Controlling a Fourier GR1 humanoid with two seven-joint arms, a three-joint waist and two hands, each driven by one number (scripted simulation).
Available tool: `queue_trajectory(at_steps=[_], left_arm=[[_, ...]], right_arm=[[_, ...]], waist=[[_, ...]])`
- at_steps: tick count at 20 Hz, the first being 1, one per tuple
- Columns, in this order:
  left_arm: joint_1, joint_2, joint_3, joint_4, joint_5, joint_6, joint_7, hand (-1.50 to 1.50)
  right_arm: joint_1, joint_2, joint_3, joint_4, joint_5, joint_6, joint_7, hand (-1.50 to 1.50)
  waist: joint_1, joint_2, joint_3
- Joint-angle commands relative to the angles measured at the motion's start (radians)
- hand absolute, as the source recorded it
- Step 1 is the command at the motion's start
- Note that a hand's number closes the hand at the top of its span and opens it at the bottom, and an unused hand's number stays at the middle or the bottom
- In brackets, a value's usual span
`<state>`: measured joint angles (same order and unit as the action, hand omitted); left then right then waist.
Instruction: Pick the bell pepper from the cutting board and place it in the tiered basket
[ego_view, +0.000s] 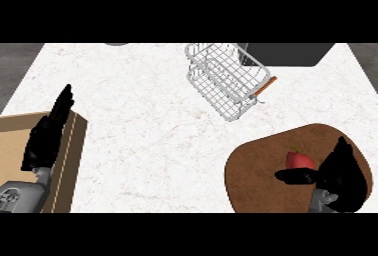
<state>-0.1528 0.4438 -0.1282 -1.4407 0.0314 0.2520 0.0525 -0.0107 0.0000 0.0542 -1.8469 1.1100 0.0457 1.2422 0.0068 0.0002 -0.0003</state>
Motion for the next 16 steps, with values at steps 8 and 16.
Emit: queue_trajectory(at_steps=[8, 16], left_arm=[[0.009, -0.002, 0.041, 0.017, -0.009, -0.031, -0.018, 0.0], [-0.003, -0.06, 0.018, 0.021, -0.054, -0.018, -0.014, 0.0]], right_arm=[[-0.05, 0.0, -0.067, 0.107, -0.071, -0.033, 0.143, -1.5], [-0.107, 0.0, -0.092, 0.223, -0.112, -0.073, 0.107, -1.5]], waist=[[-0.001, 0.0, 0.0], [-0.005, 0.001, 0.0]])
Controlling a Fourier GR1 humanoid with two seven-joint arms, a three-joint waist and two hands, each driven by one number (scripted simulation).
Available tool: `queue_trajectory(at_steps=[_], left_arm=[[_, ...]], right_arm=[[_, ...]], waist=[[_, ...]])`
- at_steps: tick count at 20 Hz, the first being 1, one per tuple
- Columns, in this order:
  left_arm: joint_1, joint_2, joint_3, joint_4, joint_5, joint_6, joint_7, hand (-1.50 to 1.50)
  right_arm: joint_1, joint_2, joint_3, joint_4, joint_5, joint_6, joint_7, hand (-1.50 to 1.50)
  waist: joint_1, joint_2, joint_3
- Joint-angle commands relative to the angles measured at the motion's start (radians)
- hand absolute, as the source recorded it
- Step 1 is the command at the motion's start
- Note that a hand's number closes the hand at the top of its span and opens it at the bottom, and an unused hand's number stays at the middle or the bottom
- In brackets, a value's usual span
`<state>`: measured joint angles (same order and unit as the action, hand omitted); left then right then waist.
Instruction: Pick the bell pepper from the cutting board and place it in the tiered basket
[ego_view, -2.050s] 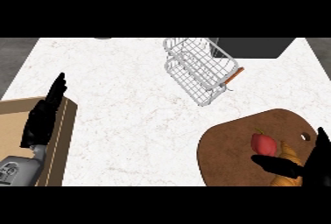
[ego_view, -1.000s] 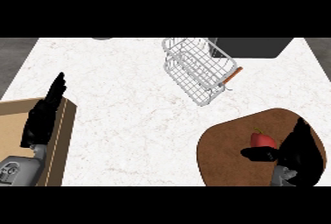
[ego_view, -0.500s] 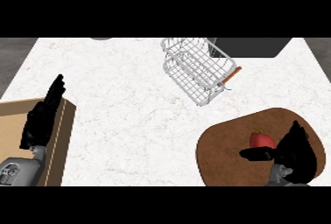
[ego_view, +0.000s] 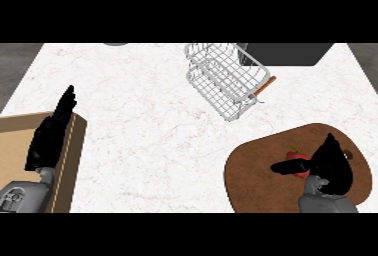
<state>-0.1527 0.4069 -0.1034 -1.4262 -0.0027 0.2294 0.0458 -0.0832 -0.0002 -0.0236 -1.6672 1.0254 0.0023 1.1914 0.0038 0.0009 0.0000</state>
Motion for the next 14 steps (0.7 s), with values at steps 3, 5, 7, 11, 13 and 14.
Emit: queue_trajectory(at_steps=[3, 5, 7, 11, 13, 14], left_arm=[[0.044, 0.025, 0.022, -0.085, 0.002, -0.032, 0.023, 0.0], [-0.012, -0.007, 0.032, 0.015, -0.016, -0.008, 0.001, 0.0], [0.052, -0.012, 0.016, -0.08, -0.023, -0.014, 0.029, 0.0], [0.018, -0.03, 0.032, -0.01, -0.028, -0.033, -0.022, 0.0], [-0.023, -0.059, 0.03, 0.033, -0.057, -0.01, -0.014, 0.0], [-0.004, -0.028, 0.054, 0.021, -0.039, -0.035, -0.023, 0.0]], right_arm=[[-0.074, 0.0, 0.007, 0.114, -0.051, -0.091, 0.176, -1.5], [0.039, 0.0, -0.006, 0.091, -0.142, -0.024, 0.071, 1.5], [0.008, 0.0, 0.035, 0.129, -0.116, 0.05, 0.015, 1.5], [-0.026, -0.007, 0.05, 0.138, 0.004, 0.059, 0.045, 1.5], [-0.01, 0.0, 0.091, 0.101, -0.014, 0.006, 0.078, 1.5], [-0.024, 0.0, 0.025, 0.116, -0.073, -0.025, 0.031, 1.5]], waist=[[0.012, -0.002, 0.001], [-0.008, 0.0, 0.0], [0.002, -0.002, 0.0], [-0.003, -0.001, 0.0], [-0.006, -0.001, 0.0], [-0.004, -0.001, 0.0]])
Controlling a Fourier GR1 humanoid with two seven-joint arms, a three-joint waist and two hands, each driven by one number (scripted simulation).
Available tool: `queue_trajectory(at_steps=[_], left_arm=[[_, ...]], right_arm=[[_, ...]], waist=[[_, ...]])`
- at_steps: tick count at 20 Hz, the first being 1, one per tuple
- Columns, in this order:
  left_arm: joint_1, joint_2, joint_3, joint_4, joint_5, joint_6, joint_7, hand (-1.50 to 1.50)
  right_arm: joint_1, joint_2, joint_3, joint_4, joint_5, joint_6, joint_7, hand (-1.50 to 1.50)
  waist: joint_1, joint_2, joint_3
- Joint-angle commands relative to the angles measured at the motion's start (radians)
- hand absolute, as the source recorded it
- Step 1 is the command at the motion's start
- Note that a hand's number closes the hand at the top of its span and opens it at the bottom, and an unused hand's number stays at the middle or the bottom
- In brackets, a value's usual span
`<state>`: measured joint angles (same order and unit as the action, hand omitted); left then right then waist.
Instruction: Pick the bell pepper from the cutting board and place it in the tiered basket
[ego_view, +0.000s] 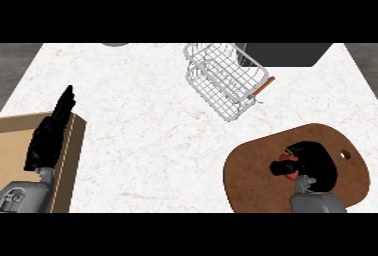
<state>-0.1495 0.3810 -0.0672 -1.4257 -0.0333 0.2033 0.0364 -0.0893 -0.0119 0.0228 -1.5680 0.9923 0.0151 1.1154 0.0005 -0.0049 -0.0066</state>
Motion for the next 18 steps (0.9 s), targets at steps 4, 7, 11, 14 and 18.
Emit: queue_trajectory(at_steps=[4, 7, 11, 14, 18], left_arm=[[-0.031, -0.006, -0.007, 0.004, -0.012, -0.033, 0.021, 0.0], [-0.091, -0.027, -0.053, -0.02, -0.019, -0.047, 0.032, 0.0], [-0.122, -0.045, -0.082, -0.025, -0.031, -0.055, 0.02, 0.0], [-0.118, -0.053, -0.101, -0.018, -0.031, -0.069, 0.018, 0.0], [-0.135, -0.048, -0.1, -0.005, -0.034, -0.076, 0.028, 0.0]], right_arm=[[-0.214, 0.012, 0.142, 0.099, -0.024, -0.148, 0.298, 1.5], [-0.358, 0.012, 0.173, 0.192, -0.023, -0.139, 0.242, 1.5], [-0.478, 0.011, 0.157, 0.257, -0.014, -0.134, 0.208, 1.5], [-0.565, 0.011, 0.142, 0.274, 0.037, -0.189, 0.223, 1.5], [-0.691, 0.012, 0.102, 0.303, 0.16, -0.261, 0.23, 1.5]], waist=[[0.027, 0.01, 0.007], [0.138, 0.04, 0.007], [0.211, 0.063, 0.005], [0.23, 0.059, 0.002], [0.221, 0.051, -0.001]])
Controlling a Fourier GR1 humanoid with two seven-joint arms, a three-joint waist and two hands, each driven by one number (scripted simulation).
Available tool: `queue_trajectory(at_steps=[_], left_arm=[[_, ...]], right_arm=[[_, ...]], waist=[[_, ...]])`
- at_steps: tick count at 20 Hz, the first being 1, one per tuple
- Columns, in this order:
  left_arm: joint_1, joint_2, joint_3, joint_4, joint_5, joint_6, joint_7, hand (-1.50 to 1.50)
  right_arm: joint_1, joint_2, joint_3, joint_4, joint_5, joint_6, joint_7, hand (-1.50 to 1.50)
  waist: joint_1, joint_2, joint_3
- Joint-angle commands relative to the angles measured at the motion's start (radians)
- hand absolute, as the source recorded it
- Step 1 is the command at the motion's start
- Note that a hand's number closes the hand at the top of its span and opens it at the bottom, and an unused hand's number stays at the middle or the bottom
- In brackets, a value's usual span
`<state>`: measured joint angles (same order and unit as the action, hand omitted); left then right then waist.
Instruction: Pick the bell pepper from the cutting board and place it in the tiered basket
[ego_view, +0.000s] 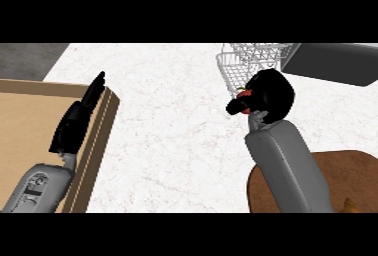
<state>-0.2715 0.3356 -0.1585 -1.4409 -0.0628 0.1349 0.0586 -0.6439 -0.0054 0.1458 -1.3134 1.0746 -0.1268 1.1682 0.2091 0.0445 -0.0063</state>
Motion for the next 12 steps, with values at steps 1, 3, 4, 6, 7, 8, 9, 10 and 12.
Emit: queue_trajectory(at_steps=[1, 3, 4, 6, 7, 8, 9, 10, 12], left_arm=[[-0.031, -0.003, -0.007, 0.006, -0.006, -0.005, 0.015, 0.0], [-0.015, -0.008, -0.013, 0.012, -0.008, -0.004, 0.002, 0.0], [-0.023, -0.012, -0.02, 0.014, -0.01, -0.007, 0.01, 0.0], [-0.03, -0.004, -0.008, 0.024, -0.014, 0.0, 0.013, 0.0], [-0.044, -0.006, -0.001, 0.023, -0.011, 0.004, 0.019, 0.0], [-0.034, -0.021, -0.017, 0.022, -0.012, 0.003, 0.02, 0.0], [-0.04, -0.011, -0.003, 0.036, -0.009, 0.002, 0.011, 0.0], [-0.035, -0.019, -0.015, 0.024, -0.018, 0.008, 0.023, 0.0], [-0.039, -0.026, -0.022, 0.039, -0.024, 0.01, 0.015, 0.0]], right_arm=[[-0.171, 0.005, -0.018, 0.06, 0.133, -0.124, 0.171, 1.5], [-0.234, 0.005, -0.035, 0.103, 0.214, -0.119, 0.182, 1.5], [-0.266, 0.005, -0.034, 0.112, 0.249, -0.129, 0.191, 1.5], [-0.339, 0.005, -0.052, 0.147, 0.317, -0.121, 0.197, 1.5], [-0.362, 0.005, -0.061, 0.162, 0.345, -0.13, 0.207, 1.5], [-0.391, 0.005, -0.07, 0.192, 0.375, -0.124, 0.22, 1.5], [-0.419, 0.005, -0.084, 0.206, 0.409, -0.126, 0.224, 1.5], [-0.445, 0.005, -0.083, 0.237, 0.444, -0.099, 0.249, 1.5], [-0.5, 0.005, -0.097, 0.284, 0.491, -0.06, 0.265, 1.5]], waist=[[0.006, -0.003, -0.003], [0.01, -0.004, -0.006], [0.003, -0.007, -0.006], [0.005, -0.006, -0.007], [0.001, -0.007, -0.006], [-0.003, -0.007, -0.005], [-0.009, -0.002, -0.007], [-0.011, -0.013, -0.005], [-0.015, -0.007, -0.007]])
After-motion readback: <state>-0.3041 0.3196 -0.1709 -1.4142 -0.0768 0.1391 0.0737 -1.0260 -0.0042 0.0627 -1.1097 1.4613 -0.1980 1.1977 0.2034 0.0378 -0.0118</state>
